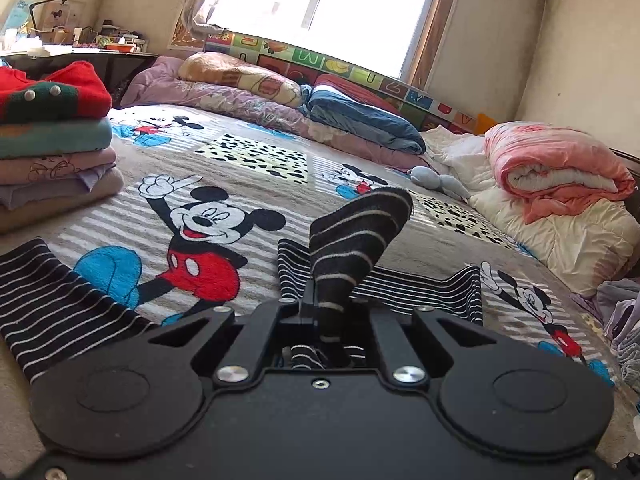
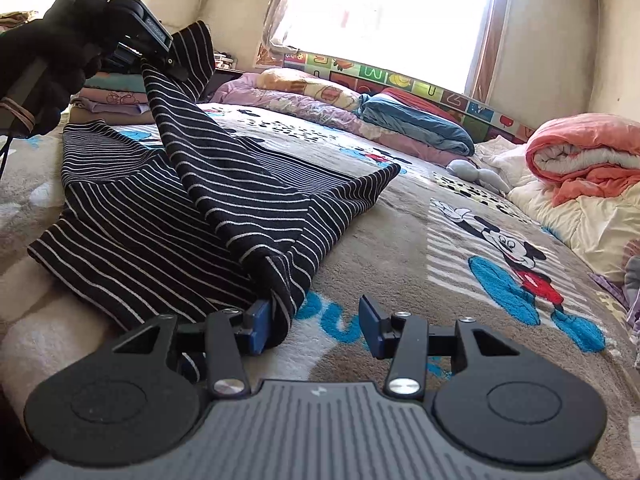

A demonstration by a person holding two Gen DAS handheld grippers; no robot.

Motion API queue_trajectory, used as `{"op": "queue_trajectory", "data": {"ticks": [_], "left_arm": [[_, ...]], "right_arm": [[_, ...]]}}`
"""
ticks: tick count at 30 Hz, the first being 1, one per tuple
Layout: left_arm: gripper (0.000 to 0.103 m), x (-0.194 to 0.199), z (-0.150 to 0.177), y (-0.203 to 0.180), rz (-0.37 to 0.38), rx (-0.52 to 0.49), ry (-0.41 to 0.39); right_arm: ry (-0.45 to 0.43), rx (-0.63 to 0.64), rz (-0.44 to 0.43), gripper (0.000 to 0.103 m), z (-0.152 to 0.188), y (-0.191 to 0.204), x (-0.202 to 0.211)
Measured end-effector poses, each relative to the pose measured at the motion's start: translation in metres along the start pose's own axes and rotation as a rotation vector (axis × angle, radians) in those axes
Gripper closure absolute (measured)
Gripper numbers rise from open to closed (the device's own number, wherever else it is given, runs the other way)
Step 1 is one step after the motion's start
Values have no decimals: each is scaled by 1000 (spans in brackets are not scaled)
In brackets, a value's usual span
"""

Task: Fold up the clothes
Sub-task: 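Lift the held striped edge with the left gripper and fold it over the garment, then lower the edge onto the garment and open the left gripper while the right gripper pins it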

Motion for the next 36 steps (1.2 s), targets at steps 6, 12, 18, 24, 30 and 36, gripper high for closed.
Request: {"op": "queue_trajectory", "data": {"ticks": [6,12,18,24,30,36], "left_arm": [[101,-5,4,1,9,4,7],[101,-7,4,2,9,7,11],[101,-7,4,4,10,12,8],[101,-9,8,7,2,14,18],[98,-13,16,50,-98,151,63],[98,-1,21,83,-162,320,49]], "right_arm": [[-54,78,-28,56,-10,18,11],[-50,108,-87,56,-13,34,7],[-18,132,-144,55,-10,49,6],[21,93,-210,49,-9,51,-1],[44,34,-259,48,-11,45,-6],[43,28,-265,48,-12,44,-4]]}}
Point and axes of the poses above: each gripper's, at about its wrist camera, not at the fingertips, and x roughly against the way its jaws point, y to its left, z to its underside, the point moved 9 cm from there along -x, roughly the way its jaws point, and after that the axes turned 10 degrees about y, right-handed, at the moved point
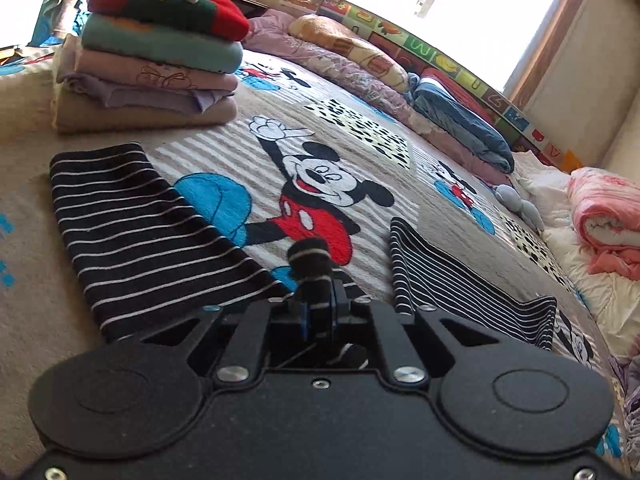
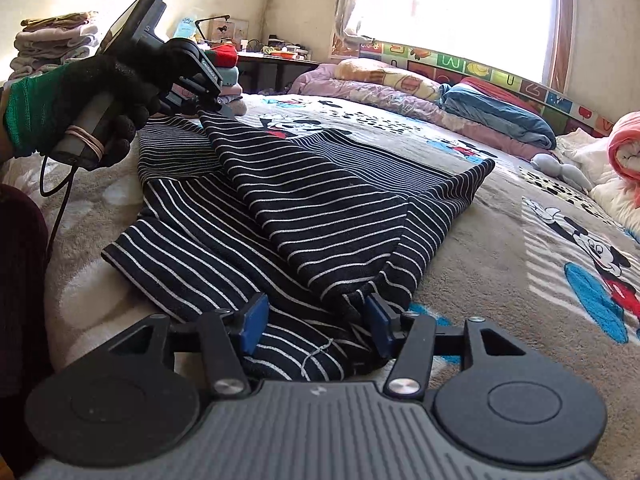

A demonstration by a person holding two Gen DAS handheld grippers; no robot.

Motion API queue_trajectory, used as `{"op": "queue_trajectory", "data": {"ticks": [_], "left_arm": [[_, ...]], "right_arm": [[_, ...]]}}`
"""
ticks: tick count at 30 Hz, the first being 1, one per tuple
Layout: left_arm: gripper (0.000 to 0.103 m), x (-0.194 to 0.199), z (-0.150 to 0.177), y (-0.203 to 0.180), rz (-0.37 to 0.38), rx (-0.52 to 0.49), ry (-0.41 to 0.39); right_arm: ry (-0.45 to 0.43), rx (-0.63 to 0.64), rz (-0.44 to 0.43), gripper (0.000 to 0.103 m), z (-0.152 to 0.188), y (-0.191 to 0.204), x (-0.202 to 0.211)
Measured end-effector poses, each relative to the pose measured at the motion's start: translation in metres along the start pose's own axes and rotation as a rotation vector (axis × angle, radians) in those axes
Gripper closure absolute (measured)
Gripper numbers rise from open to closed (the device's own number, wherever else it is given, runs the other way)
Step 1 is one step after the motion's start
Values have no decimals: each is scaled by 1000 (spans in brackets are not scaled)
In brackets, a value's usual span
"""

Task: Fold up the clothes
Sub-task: 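Lower the edge onto the garment and open the left gripper while the right gripper pins it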

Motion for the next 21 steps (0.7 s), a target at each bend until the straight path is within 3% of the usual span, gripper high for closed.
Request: {"op": "queue_trajectory", "data": {"ticks": [5,9,15,18,21], "left_arm": [[95,4,1,10,-96,31,-20],[95,-6,6,6,-47,32,23],[95,-22,16,-7,-26,-64,78],[99,-4,5,-14,-47,-124,-30],[99,31,-14,-21,5,-116,-218]], "right_arm": [[-24,-7,-11,48,-3,-1,7],[-62,-18,-23,43,-8,0,10],[-70,-69,-73,37,-14,-1,4],[-21,-113,-112,34,-12,-2,-7],[-12,-123,-120,33,-11,-2,-7]]}}
Point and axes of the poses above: each gripper's, at about its wrist camera, not at the fingertips, and x roughly against the way its jaws point, y to its left, z to its underside, the point moved 9 cm from there along -x, roughly the way its jaws point, and after that the axes turned 10 degrees about y, right-handed, at the moved point
